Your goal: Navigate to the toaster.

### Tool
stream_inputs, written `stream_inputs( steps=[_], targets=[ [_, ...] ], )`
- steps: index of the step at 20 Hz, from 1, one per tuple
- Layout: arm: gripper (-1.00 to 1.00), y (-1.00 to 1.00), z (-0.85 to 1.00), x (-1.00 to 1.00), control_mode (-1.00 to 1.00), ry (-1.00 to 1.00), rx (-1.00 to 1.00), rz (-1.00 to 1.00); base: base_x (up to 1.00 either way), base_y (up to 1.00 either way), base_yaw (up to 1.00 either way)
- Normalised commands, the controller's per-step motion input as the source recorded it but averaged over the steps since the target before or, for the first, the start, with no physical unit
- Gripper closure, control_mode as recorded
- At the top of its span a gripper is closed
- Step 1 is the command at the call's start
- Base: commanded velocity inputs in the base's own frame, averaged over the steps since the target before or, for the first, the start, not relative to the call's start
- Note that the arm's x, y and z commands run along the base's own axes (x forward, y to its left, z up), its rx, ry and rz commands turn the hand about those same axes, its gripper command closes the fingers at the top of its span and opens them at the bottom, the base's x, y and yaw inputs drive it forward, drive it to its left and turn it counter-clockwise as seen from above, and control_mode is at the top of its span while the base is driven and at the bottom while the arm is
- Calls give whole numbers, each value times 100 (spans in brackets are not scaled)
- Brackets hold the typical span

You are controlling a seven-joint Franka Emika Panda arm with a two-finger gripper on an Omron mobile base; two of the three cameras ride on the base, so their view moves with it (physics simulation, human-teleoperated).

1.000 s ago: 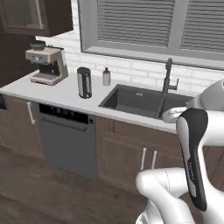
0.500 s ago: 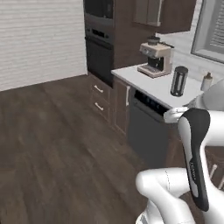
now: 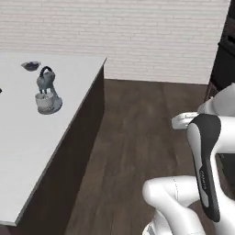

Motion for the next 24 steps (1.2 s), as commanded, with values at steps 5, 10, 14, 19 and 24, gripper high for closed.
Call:
stream_inputs(
  steps=[5,10,14,19,24],
  targets=[
    [-100,0,0,0,100,0,0,0,0,0,100],
    [-100,0,0,0,100,0,0,0,0,0,100],
    [-100,0,0,0,100,0,0,0,0,0,100],
    [-100,0,0,0,100,0,0,0,0,0,100],
    [-100,0,0,0,100,0,0,0,0,0,100]
  ],
)
